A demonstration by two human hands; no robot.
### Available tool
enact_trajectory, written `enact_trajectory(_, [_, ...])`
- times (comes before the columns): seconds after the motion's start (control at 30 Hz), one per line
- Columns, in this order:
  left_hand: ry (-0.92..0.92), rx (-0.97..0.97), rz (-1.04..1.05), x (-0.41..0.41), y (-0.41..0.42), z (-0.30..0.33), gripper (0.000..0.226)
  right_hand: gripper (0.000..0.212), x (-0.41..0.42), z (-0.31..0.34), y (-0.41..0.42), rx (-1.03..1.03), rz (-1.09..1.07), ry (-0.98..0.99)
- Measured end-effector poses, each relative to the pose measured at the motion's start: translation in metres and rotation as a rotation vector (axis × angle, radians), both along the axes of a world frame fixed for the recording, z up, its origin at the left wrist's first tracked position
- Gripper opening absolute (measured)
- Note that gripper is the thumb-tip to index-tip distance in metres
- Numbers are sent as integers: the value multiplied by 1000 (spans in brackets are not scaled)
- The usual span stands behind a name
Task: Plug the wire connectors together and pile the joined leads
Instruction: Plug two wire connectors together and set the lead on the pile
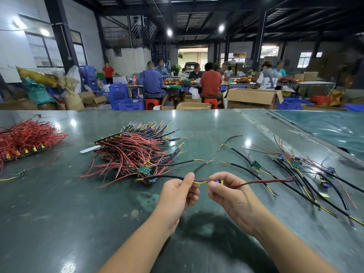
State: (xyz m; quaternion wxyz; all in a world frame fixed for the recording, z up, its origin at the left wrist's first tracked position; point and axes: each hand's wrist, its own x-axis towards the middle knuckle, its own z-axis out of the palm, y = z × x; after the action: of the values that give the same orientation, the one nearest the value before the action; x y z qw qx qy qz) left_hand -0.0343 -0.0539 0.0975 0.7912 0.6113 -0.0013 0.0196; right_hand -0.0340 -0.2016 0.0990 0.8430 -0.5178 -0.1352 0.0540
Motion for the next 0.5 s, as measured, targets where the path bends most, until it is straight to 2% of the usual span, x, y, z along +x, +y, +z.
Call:
enact_trajectory(0.23, [45,-102,-70,-1,1,1,38,12,1,0,-1,22,-31,-10])
enact_trajectory(0.33, [8,-39,-71,0,1,1,41,12,1,1,-1,-50,-116,-54])
enact_trajectory(0.43, [-64,58,-50,0,0,0,28,3,0,3,0,-178,-226,-109])
enact_trajectory(0.5, [-96,80,-68,-1,1,0,19,14,2,2,0,-230,-287,-115])
